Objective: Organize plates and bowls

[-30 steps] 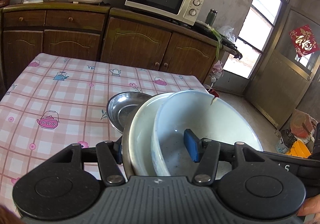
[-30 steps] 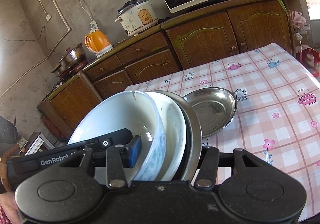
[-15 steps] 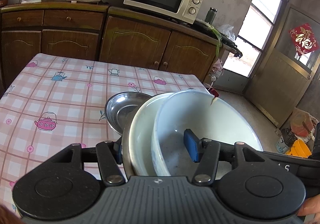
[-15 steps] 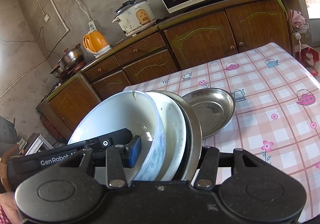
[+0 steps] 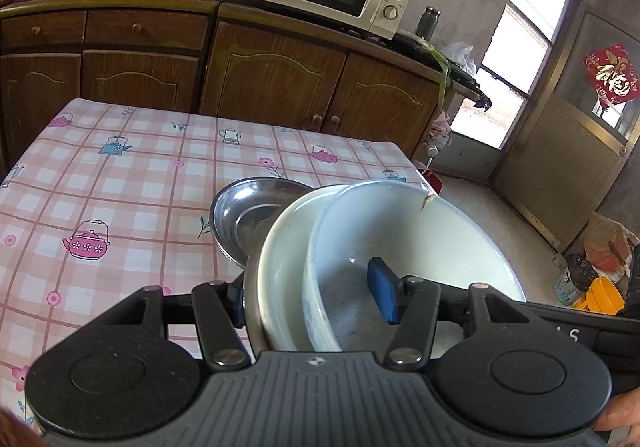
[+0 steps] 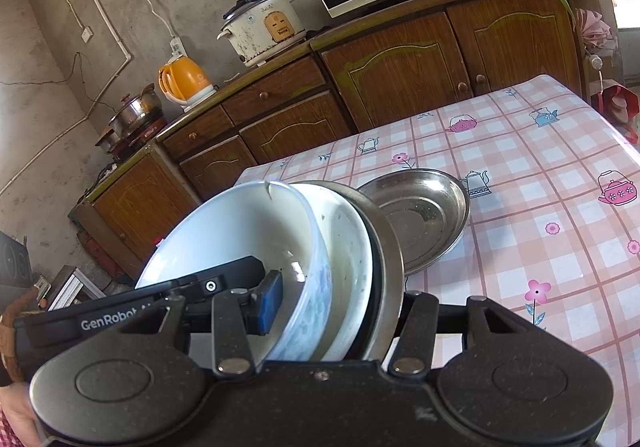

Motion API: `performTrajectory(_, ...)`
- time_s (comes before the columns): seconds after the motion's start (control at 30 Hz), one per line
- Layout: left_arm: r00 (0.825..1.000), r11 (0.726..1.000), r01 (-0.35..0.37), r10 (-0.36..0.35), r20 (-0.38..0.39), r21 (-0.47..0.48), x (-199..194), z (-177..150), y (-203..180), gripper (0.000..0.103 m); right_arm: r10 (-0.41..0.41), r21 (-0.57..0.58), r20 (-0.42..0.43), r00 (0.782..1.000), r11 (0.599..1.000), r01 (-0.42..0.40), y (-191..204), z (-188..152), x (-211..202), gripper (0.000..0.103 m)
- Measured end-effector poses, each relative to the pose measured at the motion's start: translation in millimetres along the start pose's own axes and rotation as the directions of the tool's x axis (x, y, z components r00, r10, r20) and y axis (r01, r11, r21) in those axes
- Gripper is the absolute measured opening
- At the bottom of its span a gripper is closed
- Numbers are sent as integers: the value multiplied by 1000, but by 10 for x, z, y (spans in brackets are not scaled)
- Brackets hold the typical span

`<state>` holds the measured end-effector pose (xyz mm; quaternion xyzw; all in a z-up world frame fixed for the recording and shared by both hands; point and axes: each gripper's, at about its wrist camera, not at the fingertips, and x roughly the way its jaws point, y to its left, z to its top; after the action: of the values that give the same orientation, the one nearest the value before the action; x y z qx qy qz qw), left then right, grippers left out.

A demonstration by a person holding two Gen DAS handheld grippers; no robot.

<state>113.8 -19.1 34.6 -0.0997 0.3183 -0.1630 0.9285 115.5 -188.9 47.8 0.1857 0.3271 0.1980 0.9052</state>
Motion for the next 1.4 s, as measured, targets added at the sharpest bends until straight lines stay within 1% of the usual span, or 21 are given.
performTrajectory(0.47,1000,1000,-3,3,-1,11,115,90,16,56,2,5,2,1000,1000,-2,-39,56,75,60)
performTrajectory(0.73,1000,1000,-5,5,0,20,183,135,15,56,5,11,6,1000,1000,-5,-98,153,172,60)
performTrajectory(1.1,1000,1000,-6,6,-2,23,228,154,24,56,4,11,6,1000,1000,-4,-96,145,160,60)
performTrajectory(1.4,1000,1000,-5,5,2,27,264,183,8,56,4,13,11,1000,1000,-4,-144,204,198,60)
